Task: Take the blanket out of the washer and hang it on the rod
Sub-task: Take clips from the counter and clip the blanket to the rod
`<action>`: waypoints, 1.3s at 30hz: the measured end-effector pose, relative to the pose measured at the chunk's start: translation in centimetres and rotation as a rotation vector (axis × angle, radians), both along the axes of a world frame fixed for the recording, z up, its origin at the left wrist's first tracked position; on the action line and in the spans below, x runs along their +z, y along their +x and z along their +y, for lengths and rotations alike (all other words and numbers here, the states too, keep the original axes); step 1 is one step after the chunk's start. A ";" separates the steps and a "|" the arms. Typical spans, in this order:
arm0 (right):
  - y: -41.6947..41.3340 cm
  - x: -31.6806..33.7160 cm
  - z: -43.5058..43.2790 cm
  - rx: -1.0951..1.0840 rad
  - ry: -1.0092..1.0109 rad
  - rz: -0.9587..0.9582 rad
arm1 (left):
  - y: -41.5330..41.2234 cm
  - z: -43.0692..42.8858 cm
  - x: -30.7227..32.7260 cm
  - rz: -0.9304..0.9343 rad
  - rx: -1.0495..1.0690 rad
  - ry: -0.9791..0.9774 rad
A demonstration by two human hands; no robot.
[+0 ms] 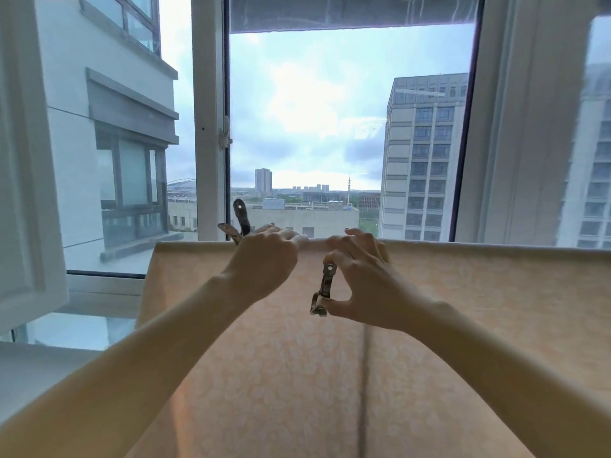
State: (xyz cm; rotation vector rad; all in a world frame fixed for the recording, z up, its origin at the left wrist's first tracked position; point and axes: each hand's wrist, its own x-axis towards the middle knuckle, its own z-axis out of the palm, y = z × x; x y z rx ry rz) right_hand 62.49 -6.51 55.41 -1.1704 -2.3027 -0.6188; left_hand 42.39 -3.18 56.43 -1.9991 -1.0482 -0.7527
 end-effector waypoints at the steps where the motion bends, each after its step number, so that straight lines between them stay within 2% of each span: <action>1: 0.6 -0.1 -0.4 -0.009 0.008 0.002 | 0.3 0.5 -0.2 -0.029 -0.041 -0.018; 8: 4.4 -0.9 -2.1 -0.074 0.028 0.089 | 3.3 3.2 -0.5 -0.175 -0.355 -0.113; 20: 13.1 -1.7 -6.5 -0.164 -0.041 0.416 | 13.8 3.9 0.3 -0.106 -0.459 0.027; 33: 25.9 -1.8 -11.9 -0.276 0.043 0.356 | 27.1 1.4 -0.3 -0.049 -0.536 0.103; 39: 33.7 -1.7 -15.7 -0.303 -0.040 0.370 | 33.9 -0.1 -0.2 -0.084 -0.548 0.067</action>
